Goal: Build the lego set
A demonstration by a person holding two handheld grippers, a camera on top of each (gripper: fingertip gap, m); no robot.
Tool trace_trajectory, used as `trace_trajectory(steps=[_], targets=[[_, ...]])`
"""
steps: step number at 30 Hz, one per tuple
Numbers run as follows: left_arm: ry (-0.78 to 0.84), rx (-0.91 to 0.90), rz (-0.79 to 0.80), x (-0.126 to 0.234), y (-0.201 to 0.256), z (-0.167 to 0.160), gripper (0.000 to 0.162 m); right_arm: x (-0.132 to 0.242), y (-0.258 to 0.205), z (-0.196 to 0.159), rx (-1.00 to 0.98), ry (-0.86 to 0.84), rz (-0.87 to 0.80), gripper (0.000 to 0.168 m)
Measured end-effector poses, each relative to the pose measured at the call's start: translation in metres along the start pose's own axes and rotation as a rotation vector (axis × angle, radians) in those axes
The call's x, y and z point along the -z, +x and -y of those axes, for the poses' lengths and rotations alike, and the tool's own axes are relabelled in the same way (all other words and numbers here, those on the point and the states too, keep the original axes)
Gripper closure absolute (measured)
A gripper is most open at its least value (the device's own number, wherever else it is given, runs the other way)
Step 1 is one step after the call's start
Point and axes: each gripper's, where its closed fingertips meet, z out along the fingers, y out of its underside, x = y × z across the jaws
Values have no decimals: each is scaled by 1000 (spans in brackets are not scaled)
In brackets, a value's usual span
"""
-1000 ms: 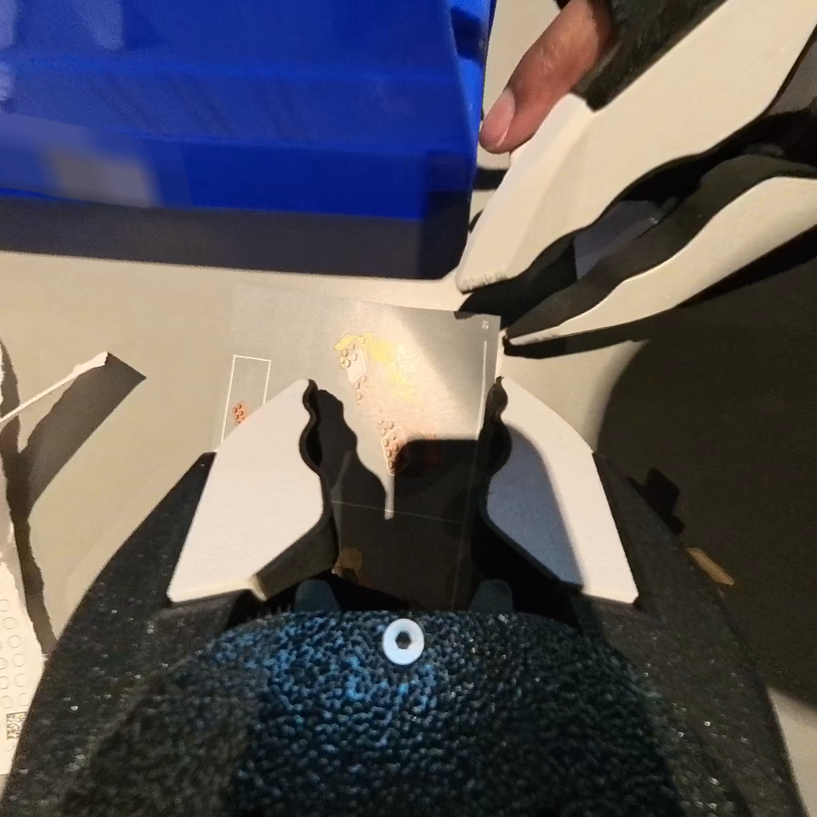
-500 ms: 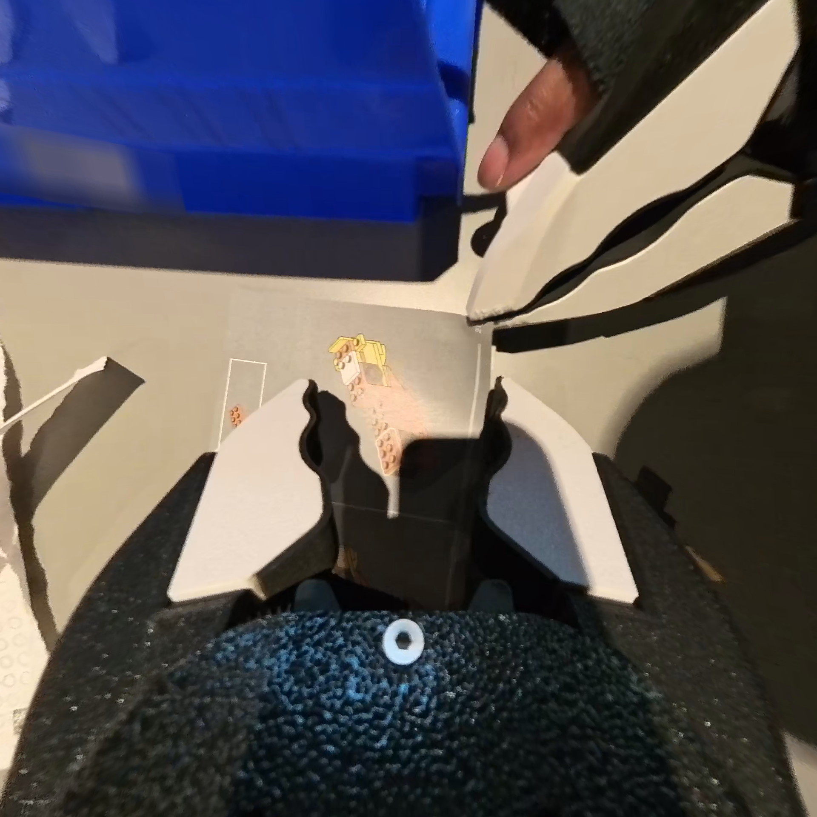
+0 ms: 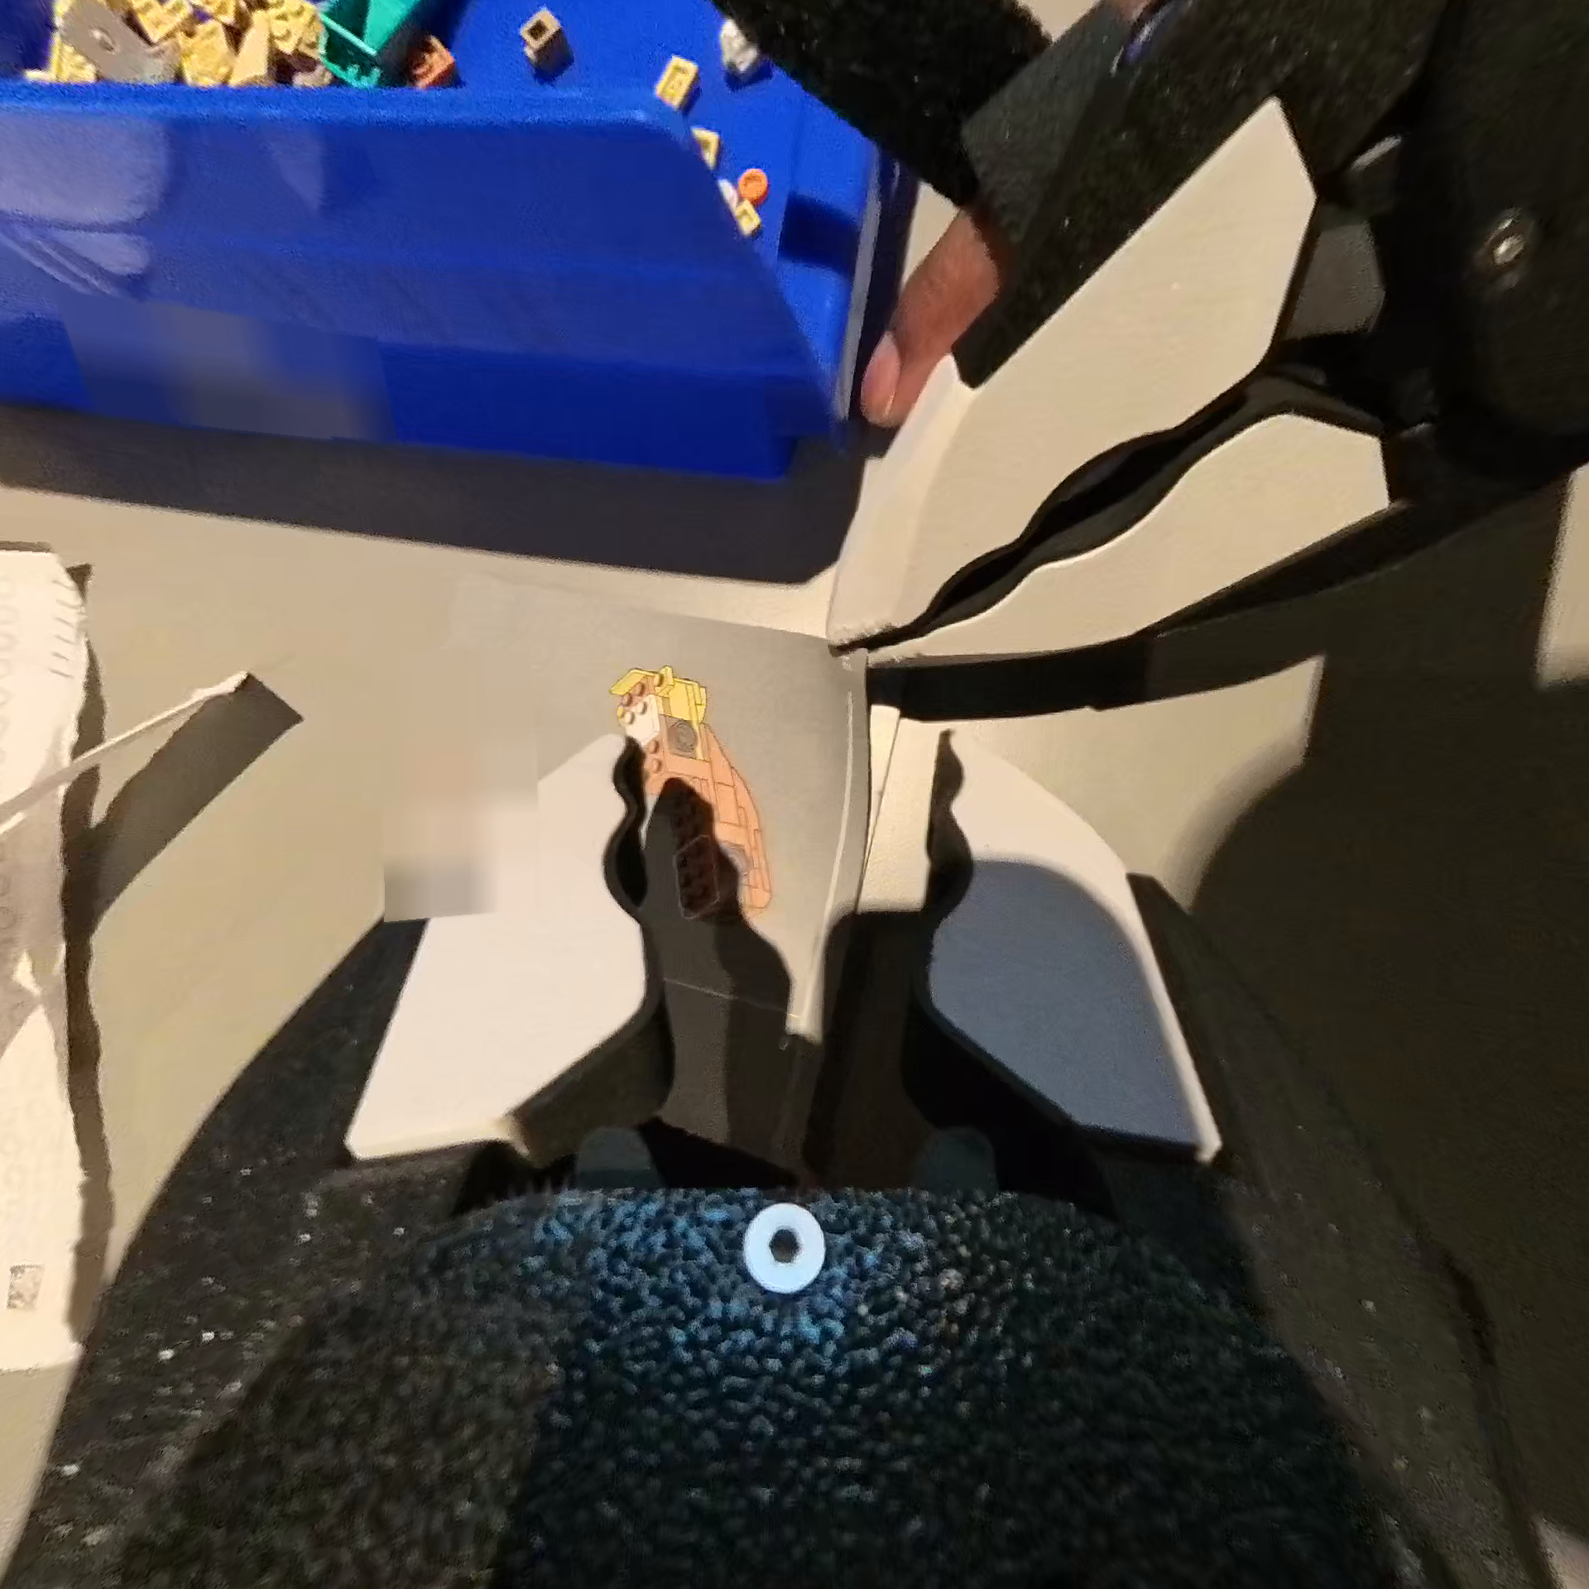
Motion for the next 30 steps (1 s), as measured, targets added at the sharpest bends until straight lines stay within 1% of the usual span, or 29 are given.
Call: trace_trajectory(steps=[1,5,9,12,15,18,24,27,30], targets=[[-3,1,4,-1,1,-1,101,0,1,0,-5,1,-2,168],[-15,5,21,-5,0,-2,108,0,2,1,-17,7,-8,168],[-25,4,37,-6,-2,-2,111,1,4,2,-26,9,-15,168],[-32,-5,53,-7,-4,-1,116,1,5,3,-37,14,-19,168],[-41,-14,66,-7,-5,-1,132,1,7,4,-45,17,-25,167],[-36,-17,68,-5,-5,0,160,2,8,6,-55,24,-35,167],[27,54,69,5,-10,7,162,6,14,8,-103,43,-52,160],[101,148,91,17,-19,10,162,8,14,12,-128,54,-52,158],[206,280,110,35,-30,7,162,9,12,22,-150,68,-45,157]])
